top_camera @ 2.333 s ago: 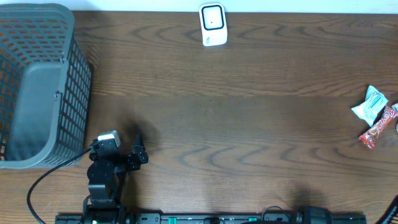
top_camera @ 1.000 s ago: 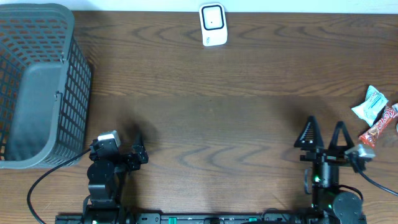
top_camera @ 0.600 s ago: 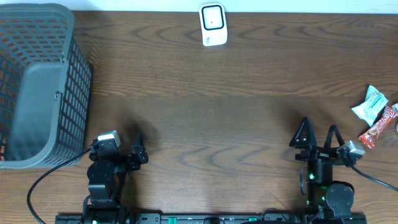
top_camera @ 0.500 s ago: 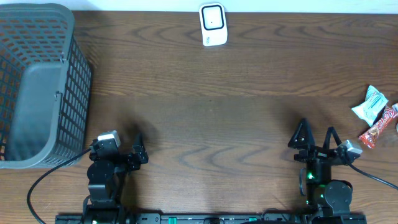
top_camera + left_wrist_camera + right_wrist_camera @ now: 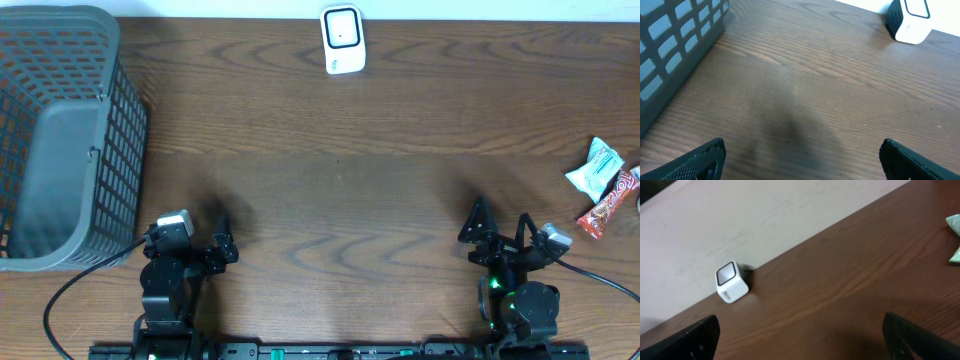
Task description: Scan the item barcode
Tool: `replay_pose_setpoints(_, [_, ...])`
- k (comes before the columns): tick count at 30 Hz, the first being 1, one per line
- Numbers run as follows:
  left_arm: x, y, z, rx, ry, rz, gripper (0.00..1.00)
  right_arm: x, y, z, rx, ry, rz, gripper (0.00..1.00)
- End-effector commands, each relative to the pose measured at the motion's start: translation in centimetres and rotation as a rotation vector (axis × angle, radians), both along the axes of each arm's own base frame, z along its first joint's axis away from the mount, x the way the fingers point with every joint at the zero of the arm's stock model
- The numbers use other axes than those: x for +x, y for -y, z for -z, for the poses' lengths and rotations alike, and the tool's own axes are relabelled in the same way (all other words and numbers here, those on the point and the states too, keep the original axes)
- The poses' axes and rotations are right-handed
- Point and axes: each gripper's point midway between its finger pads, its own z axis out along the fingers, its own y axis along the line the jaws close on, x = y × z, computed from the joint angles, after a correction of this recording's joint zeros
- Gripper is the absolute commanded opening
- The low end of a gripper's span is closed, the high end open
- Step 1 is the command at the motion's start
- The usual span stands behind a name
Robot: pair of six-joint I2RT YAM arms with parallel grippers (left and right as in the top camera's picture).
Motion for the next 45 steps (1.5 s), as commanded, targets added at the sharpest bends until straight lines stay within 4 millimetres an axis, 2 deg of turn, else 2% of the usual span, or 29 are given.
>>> replay_pose_setpoints(1, [-0.3,-0.3,1.3,-0.004,-0.030,-0.017,0.98,0.0,-0.1,0.1,0.006,0.001,-0.001,0.99])
replay_pose_setpoints(9, [-0.3,-0.3,1.3,-0.004,-0.030,-0.016,0.98,0.0,0.1,0.1,-0.175,-0.014,-0.011,0.99])
replay_pose_setpoints(19, [-0.3,-0.3,1.3,-0.004,-0.030,-0.017,0.98,0.0,-0.2,0.1,-0.221,-0.017,-0.032,0.99])
replay_pose_setpoints(28, [-0.3,-0.3,1.3,-0.004,-0.030,-0.016,0.98,0.1,-2.4,0.4,-0.493,-0.021,-0.190,0.99])
replay_pose_setpoints(45, [-0.3,-0.3,1.3,-0.004,-0.030,-0.017,0.98,0.1,-2.4,0.3,-0.500,-0.018,-0.191,0.99])
